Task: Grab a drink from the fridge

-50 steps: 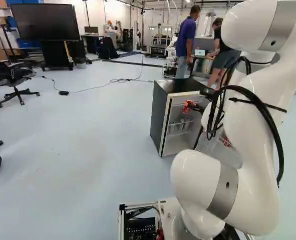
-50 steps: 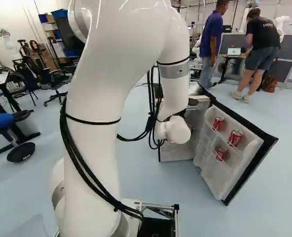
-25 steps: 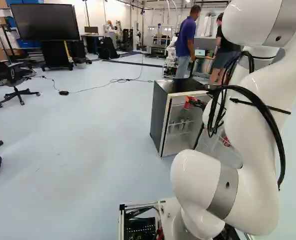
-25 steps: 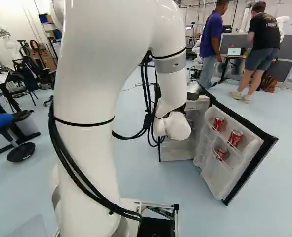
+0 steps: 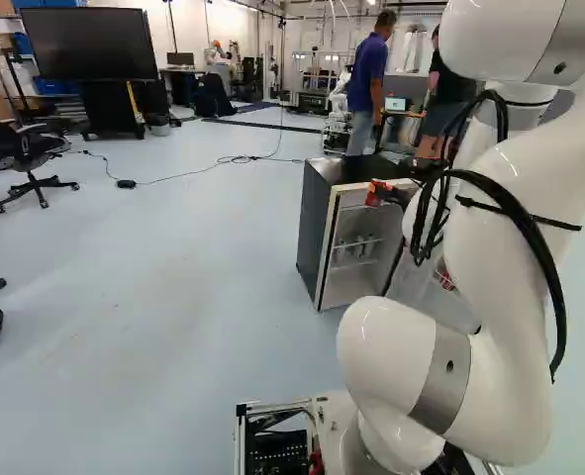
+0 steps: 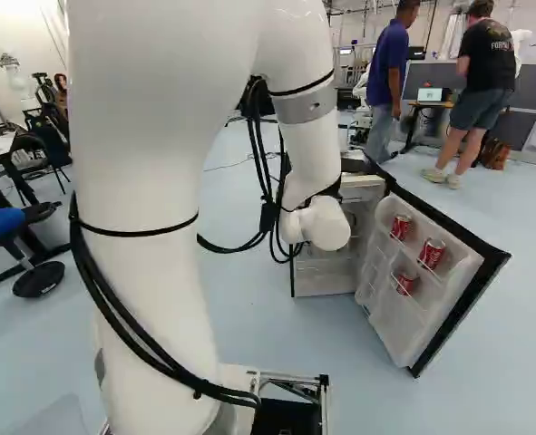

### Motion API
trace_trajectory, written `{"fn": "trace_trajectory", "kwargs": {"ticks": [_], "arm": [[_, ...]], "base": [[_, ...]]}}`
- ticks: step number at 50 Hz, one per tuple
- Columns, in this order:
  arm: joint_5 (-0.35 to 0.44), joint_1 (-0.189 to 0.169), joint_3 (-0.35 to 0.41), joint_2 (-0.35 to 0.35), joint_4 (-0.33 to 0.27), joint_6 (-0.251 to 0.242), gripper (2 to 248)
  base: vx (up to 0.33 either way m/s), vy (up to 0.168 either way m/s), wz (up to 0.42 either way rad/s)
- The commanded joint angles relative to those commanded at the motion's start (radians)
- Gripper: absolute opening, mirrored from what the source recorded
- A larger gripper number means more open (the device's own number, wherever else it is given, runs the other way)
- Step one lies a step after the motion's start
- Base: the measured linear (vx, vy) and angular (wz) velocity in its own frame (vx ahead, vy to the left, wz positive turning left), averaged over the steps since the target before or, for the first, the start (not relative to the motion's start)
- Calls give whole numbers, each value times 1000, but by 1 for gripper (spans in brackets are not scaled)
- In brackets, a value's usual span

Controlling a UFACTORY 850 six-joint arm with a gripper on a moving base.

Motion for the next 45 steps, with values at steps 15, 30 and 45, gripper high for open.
{"fn": "trace_trajectory", "kwargs": {"ticks": [15, 30, 45], "arm": [[0, 11, -25, 17, 0, 0, 84], [0, 26, -63, 22, 0, 0, 84], [0, 41, -105, -4, 0, 0, 84]], "base": [[0, 0, 0], [0, 0, 0], [0, 0, 0]]}}
